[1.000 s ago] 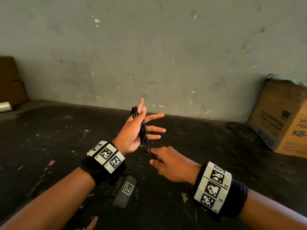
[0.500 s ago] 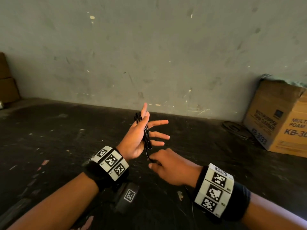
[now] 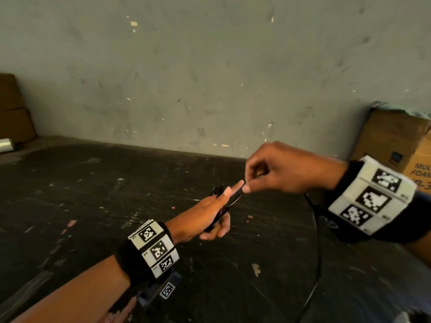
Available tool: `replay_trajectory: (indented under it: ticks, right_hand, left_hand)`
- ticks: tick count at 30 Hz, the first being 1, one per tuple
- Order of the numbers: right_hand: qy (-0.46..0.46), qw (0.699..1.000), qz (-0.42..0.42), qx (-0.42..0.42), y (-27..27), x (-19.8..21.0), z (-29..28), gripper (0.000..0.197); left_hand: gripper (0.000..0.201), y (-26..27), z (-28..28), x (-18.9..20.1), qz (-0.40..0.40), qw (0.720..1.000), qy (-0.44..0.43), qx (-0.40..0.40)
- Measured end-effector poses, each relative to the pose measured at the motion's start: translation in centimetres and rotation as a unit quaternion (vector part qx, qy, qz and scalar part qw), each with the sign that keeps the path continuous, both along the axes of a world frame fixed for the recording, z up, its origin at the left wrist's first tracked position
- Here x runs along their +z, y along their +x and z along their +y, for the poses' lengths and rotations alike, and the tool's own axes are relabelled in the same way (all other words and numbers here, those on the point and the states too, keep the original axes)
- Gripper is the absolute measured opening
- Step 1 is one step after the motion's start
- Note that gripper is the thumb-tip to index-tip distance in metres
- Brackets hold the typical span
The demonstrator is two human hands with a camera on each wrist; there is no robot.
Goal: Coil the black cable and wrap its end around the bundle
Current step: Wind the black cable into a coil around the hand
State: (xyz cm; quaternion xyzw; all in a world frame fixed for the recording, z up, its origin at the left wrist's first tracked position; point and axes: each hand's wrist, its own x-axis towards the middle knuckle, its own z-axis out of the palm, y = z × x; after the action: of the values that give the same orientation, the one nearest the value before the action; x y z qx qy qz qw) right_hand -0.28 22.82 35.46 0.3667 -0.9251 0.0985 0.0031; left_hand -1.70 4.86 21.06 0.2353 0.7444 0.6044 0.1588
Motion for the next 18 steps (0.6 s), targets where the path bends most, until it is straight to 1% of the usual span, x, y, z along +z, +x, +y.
replay_trajectory:
  ticks: [2, 3, 5, 7, 9, 12, 14, 16, 18]
  right_hand:
    - [-0.006, 0.999, 0.045, 0.016, -0.6, 1.8, 0.7, 0.012]
    - [-0.015, 0.997, 0.071, 0.022, -1.0, 2.4, 1.1, 0.016]
    - [-0.036, 0.993, 0.114, 0.026, -2.1, 2.8, 1.9, 0.023]
    - [-0.064, 0.986, 0.154, 0.026, -3.3, 1.8, 2.4, 0.030]
    - [-0.105, 0.979, 0.172, 0.017, -4.3, -0.2, 2.6, 0.038]
    - [-0.186, 0.970, 0.159, 0.001, -5.1, -4.2, 2.3, 0.046]
    - [-0.233, 0.965, 0.122, -0.014, -5.0, -6.9, 1.4, 0.049]
    - [-0.253, 0.964, 0.081, -0.015, -4.5, -9.4, 0.1, 0.038]
    - [-0.260, 0.964, 0.046, -0.021, -3.5, -10.9, -1.4, 0.025]
  left_hand:
    - [0.070, 0.6, 0.1, 0.3, -0.003, 0.999, -0.037, -0.030]
    - [0.067, 0.9, 0.0, 0.5, 0.004, 0.998, -0.047, -0.043]
    - [0.055, 1.5, -0.2, 1.2, 0.016, 0.997, -0.041, -0.066]
    - [0.051, 2.1, -0.3, 2.1, 0.013, 0.996, 0.000, -0.085]
    - [0.051, 2.5, -0.3, 3.1, -0.010, 0.990, 0.080, -0.114]
    - [0.050, 2.6, 0.1, 4.6, -0.032, 0.966, 0.209, -0.148]
    - [0.050, 2.4, 0.4, 5.6, -0.031, 0.949, 0.281, -0.140]
    - [0.049, 2.0, 0.6, 6.6, -0.047, 0.931, 0.342, -0.119]
    - [0.049, 1.5, 0.8, 7.3, -0.066, 0.921, 0.376, -0.081]
